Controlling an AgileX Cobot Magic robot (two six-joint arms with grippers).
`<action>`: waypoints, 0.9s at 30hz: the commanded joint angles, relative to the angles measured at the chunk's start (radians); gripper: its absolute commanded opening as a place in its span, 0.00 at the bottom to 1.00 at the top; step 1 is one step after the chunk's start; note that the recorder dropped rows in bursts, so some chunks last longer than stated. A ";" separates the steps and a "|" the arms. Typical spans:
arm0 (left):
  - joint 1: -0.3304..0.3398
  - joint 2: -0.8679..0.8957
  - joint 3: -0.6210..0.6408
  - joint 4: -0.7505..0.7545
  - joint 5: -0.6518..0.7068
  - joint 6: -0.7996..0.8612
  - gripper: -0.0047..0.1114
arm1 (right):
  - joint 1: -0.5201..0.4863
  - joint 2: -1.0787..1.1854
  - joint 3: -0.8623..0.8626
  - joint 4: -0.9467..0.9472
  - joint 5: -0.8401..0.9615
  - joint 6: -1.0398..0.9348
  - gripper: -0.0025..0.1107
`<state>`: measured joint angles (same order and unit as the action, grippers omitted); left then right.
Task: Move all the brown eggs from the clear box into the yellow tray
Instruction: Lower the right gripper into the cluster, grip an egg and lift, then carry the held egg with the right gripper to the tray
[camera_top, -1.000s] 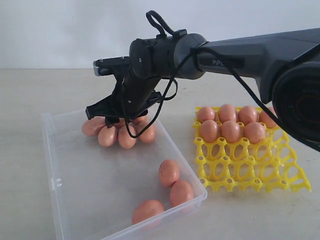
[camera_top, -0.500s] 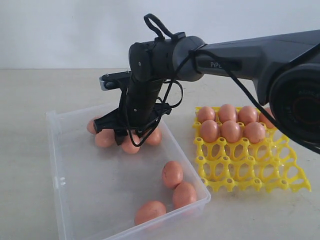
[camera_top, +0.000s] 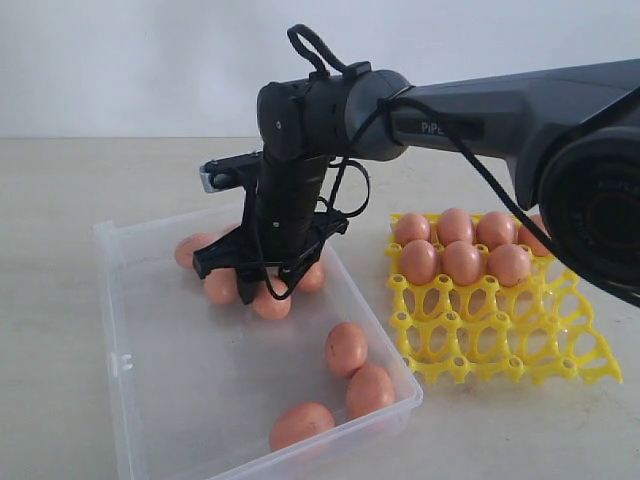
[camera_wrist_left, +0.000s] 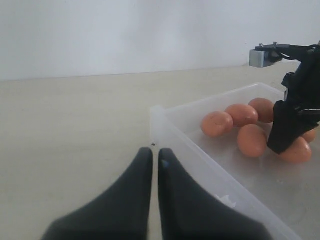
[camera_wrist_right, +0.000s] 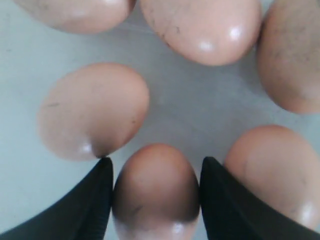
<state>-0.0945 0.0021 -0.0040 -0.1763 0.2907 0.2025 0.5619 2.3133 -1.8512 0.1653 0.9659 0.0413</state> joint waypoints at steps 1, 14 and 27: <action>-0.005 -0.002 0.004 0.002 -0.007 0.001 0.08 | -0.001 -0.001 0.002 -0.018 0.033 -0.050 0.02; -0.005 -0.002 0.004 0.002 -0.007 0.001 0.08 | 0.096 -0.208 0.048 -0.039 -0.252 -0.050 0.02; -0.005 -0.002 0.004 0.002 -0.007 0.001 0.08 | 0.099 -0.398 0.425 -0.219 -0.645 0.067 0.02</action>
<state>-0.0945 0.0021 -0.0040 -0.1763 0.2907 0.2025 0.6644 1.9772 -1.5338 0.0186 0.5154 0.0544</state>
